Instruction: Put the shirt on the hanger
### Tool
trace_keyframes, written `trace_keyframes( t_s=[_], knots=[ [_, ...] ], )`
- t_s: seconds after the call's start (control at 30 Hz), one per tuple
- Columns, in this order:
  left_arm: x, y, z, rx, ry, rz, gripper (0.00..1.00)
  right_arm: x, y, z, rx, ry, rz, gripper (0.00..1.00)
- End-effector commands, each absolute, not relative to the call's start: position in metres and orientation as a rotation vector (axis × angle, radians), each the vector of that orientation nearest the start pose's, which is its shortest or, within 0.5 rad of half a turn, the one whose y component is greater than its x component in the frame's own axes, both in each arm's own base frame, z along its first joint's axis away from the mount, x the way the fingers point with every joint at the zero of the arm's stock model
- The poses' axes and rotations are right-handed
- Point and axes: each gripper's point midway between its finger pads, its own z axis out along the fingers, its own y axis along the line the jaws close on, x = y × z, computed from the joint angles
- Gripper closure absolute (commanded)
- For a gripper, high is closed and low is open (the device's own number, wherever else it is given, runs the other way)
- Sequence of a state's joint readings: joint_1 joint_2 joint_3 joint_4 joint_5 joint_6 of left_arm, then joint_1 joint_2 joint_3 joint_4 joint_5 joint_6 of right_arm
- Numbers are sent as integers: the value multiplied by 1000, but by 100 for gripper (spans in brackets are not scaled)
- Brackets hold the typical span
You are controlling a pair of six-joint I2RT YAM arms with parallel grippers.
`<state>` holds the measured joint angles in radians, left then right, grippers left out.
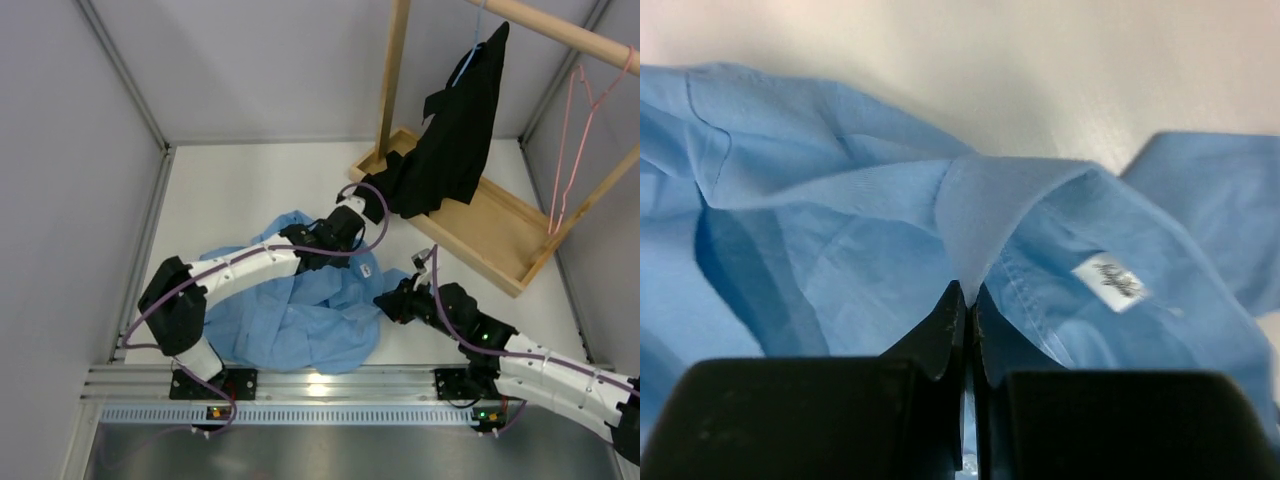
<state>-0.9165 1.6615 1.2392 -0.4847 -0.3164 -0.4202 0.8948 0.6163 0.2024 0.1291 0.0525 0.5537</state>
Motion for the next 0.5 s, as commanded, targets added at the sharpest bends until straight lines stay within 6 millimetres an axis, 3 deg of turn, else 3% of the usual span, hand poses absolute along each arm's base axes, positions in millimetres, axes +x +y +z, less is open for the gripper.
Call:
trace_keyframes(
  t_s=[0.0, 0.17, 0.2, 0.37, 0.4, 0.47],
  knots=[
    [284, -311, 208, 475, 2207, -370, 100, 178, 226, 136, -305, 1941, 849, 65],
    [262, -312, 255, 585, 2191, -479, 100, 183, 223, 159, -331, 1922, 795, 46],
    [257, -312, 259, 604, 2196, -492, 100, 185, 223, 173, -329, 1896, 798, 44],
    [235, -314, 274, 725, 2198, -592, 100, 184, 220, 202, -399, 1853, 776, 40],
    [232, -313, 276, 740, 2190, -603, 100, 183, 222, 217, -421, 1827, 792, 40],
    [228, -311, 277, 753, 2192, -610, 100, 181, 222, 224, -476, 1825, 772, 40]
  ],
)
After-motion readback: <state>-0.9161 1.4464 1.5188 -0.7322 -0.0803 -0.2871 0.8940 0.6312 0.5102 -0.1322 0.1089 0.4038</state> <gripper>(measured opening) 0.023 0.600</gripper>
